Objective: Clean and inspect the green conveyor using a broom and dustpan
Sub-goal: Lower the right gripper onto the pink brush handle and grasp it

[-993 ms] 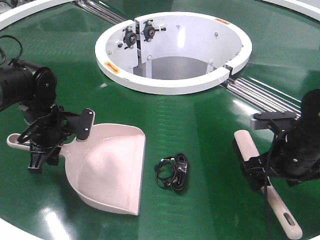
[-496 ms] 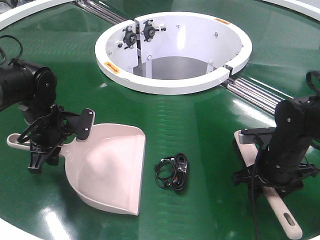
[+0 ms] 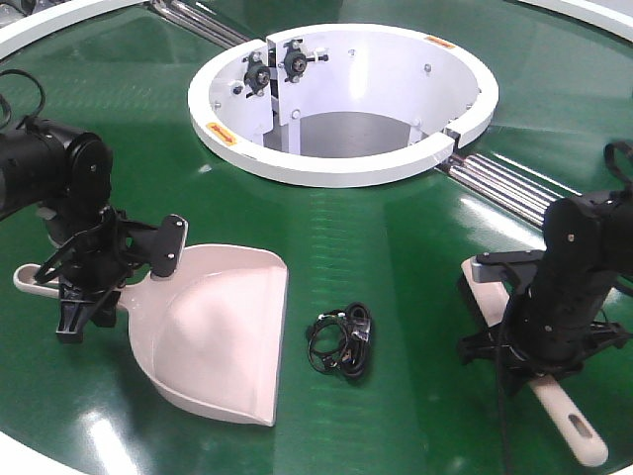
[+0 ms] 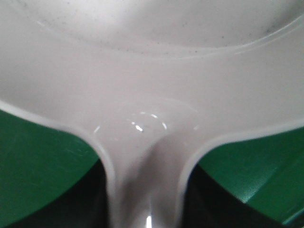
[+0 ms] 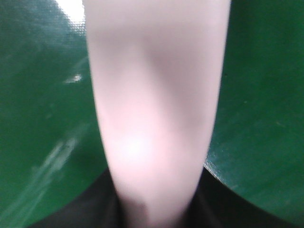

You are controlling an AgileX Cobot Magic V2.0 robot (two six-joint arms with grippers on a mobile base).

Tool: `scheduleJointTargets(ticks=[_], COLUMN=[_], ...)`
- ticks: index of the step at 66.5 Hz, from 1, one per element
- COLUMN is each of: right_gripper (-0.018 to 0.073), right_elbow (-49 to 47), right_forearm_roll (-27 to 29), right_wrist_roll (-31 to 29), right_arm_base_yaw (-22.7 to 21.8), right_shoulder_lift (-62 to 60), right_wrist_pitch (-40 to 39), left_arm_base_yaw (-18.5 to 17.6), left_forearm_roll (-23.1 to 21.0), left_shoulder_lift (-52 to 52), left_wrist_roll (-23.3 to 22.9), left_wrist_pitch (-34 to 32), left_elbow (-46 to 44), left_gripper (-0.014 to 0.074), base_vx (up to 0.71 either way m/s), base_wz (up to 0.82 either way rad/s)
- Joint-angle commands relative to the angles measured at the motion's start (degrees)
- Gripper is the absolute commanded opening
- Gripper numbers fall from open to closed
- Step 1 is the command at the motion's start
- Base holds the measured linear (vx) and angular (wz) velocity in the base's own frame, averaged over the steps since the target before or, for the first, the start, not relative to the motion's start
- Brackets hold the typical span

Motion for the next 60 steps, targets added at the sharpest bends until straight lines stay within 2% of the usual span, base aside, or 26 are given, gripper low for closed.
scheduleJointTargets(ticks=[1,28,44,60], right_gripper=[-0.0009,-0.0005,-0.0005,-0.0005], right_elbow=[-1.3,2.6,5.6,5.3], right_forearm_roll=[-0.4,-1.3,2.1,2.2], right_wrist_roll=[1.0,2.7,4.5,10.4], right_arm_base_yaw=[0.0,0.4,0.6,8.8], right_shoulder_lift=[-5.3,-18.5,-20.1,-16.9], right_wrist_pitch=[0.4,4.2,4.6,3.0], left_arm_base_yaw=[-0.5,-0.5,-0.5,-0.5], left_forearm_roll=[-0.4,-0.4,-0.4,-0.4], left_shoulder_lift=[-2.8,-2.8,-2.8,-2.8], left_wrist_roll=[-0.7,-0.7,-0.7,-0.7], left_wrist_pitch=[-0.5,-0.5,-0.5,-0.5], left_elbow=[-1.6,-1.6,-1.6,-1.6], left_gripper=[-0.0006,-0.0006,-0.0006,-0.0006], base_vx=[0.00,0.00,0.00,0.00], base_wz=[0.00,0.00,0.00,0.00])
